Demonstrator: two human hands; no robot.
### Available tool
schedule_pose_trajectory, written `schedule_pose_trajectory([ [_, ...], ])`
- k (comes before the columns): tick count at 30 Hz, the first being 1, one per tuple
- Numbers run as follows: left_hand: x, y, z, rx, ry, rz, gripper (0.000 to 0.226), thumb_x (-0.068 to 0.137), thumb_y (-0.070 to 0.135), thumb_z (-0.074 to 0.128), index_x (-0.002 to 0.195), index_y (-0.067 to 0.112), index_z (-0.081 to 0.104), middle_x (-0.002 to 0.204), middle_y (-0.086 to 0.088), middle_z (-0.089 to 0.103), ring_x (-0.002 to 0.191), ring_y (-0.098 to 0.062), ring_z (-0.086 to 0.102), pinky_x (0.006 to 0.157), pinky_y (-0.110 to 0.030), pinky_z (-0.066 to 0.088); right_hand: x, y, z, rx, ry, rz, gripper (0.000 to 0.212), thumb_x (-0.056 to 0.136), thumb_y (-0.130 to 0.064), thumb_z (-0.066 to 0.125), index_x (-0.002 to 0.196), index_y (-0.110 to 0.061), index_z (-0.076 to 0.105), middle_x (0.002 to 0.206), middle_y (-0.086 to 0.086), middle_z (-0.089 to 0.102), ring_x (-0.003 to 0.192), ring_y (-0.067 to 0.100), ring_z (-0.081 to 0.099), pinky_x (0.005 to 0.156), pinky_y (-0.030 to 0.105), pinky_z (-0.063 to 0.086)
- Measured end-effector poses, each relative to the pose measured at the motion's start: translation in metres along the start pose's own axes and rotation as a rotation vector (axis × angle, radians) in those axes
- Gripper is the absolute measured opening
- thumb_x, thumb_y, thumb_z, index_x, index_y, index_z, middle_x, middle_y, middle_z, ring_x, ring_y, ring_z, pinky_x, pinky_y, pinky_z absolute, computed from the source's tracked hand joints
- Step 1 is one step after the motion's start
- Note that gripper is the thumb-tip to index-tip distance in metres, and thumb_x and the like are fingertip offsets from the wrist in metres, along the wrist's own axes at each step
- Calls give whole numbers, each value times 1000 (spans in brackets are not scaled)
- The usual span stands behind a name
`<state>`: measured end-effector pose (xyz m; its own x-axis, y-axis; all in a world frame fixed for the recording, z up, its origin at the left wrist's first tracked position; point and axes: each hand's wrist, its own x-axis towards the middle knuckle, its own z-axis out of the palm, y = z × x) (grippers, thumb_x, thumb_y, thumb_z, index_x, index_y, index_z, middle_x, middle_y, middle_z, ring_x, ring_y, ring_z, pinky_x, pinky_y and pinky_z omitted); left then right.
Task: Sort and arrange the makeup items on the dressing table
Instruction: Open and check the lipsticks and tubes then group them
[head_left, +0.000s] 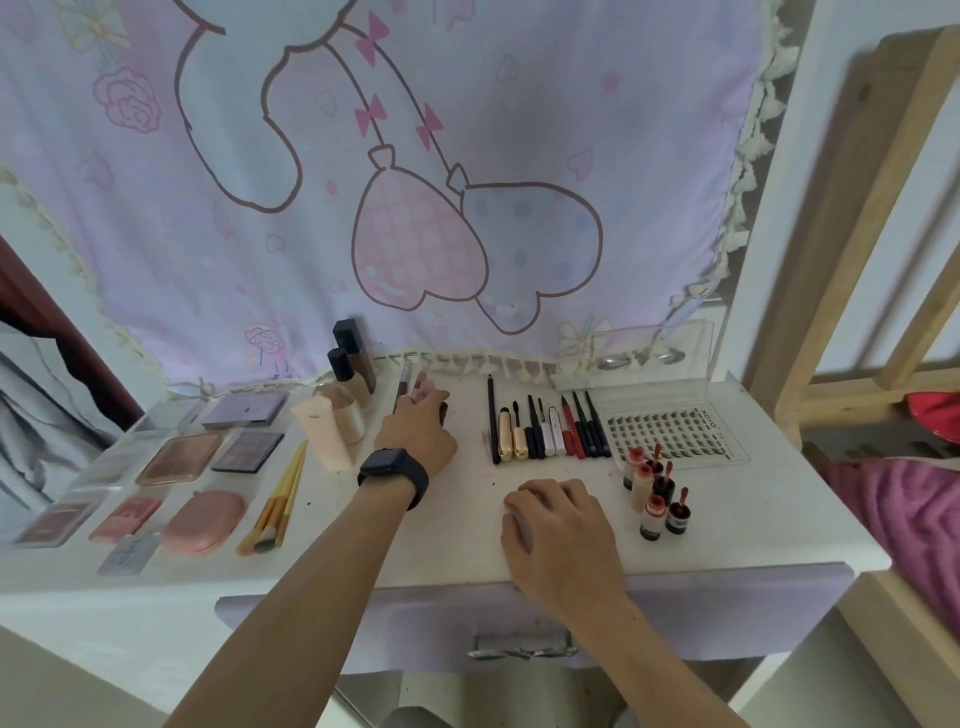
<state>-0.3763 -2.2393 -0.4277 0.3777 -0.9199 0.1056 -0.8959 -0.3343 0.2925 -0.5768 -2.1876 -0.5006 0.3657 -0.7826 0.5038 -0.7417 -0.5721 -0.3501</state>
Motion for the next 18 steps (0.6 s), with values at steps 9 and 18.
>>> schedule_pose_trajectory([
  [9,-77,-3,-21,-1392,29,-133,33,89,9,71,117,25,64,105,-6,74,91,-19,74,77,-29,58,2,0,-5,46,11,8,20,90,-31,63,106,-24,73,102,-10,71,91,16,57,78,29,50],
  [18,-128,-6,-22,-1337,62,-101,30,82,10,79,108,20,68,88,-9,76,87,-22,72,79,-29,59,2,-12,-27,530,-11,155,45,98,-63,18,103,-41,57,81,-18,61,78,7,55,63,23,36],
])
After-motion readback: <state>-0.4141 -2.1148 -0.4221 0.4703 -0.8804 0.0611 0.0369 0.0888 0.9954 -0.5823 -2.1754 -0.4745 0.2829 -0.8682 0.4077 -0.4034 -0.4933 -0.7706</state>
